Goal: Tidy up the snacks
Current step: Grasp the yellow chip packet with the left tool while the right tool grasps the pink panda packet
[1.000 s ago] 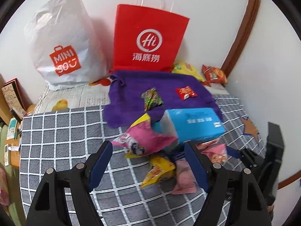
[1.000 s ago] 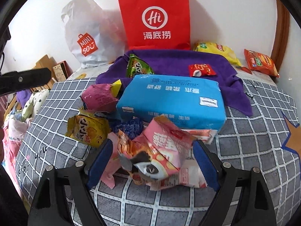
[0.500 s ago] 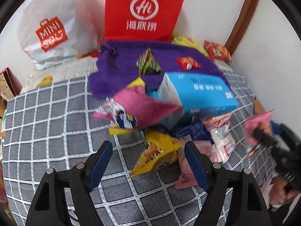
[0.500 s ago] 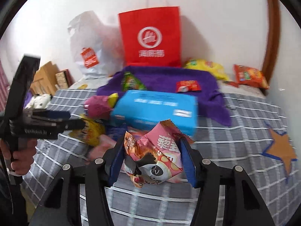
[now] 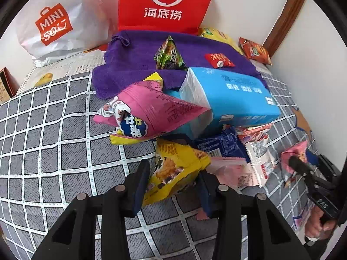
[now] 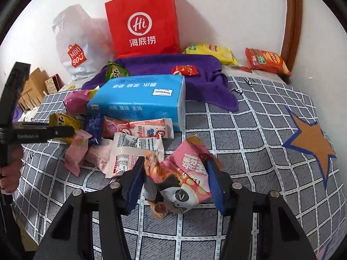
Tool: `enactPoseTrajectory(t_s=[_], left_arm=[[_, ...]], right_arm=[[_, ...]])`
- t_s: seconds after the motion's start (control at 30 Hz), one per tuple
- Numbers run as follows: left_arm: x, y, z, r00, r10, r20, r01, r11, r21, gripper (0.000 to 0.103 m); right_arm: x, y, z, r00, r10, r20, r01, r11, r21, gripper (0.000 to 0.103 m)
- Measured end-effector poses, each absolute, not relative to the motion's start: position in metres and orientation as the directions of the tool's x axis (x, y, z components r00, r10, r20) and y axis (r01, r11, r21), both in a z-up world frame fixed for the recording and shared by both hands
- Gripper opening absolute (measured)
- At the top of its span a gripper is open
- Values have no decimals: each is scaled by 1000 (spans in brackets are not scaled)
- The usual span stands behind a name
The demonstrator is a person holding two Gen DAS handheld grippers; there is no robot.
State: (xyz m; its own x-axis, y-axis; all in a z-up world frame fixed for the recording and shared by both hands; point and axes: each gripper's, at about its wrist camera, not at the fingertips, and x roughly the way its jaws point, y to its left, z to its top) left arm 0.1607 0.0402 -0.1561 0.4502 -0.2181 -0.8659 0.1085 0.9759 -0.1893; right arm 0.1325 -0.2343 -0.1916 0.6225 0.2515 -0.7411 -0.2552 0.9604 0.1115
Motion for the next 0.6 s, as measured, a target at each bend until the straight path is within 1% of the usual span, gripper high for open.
enactPoseTrajectory(t_s=[0.23, 0.33, 0.4, 0.47, 0.6], left_arm=[[151, 55, -134, 479, -247, -843, 80, 968, -238, 35], [149, 56, -123, 485, -272, -831, 88, 961, -263, 31], [149, 55, -115, 494, -288, -821, 104, 956, -273, 31], [150, 53, -110, 503, -279, -818, 107, 959, -261, 31], [152, 53, -113, 483, -283, -828, 113, 958, -262, 31]], right_arm=[[135, -239, -192, 606, 268, -749, -228, 961, 159, 54], [136, -239, -185, 609, 269, -746, -229, 960, 160, 53], [136, -239, -177, 622, 275, -733, -230, 959, 165, 53], [137, -239, -169, 632, 278, -724, -228, 959, 169, 54], [141, -237, -160, 646, 272, -713, -237, 960, 151, 54]])
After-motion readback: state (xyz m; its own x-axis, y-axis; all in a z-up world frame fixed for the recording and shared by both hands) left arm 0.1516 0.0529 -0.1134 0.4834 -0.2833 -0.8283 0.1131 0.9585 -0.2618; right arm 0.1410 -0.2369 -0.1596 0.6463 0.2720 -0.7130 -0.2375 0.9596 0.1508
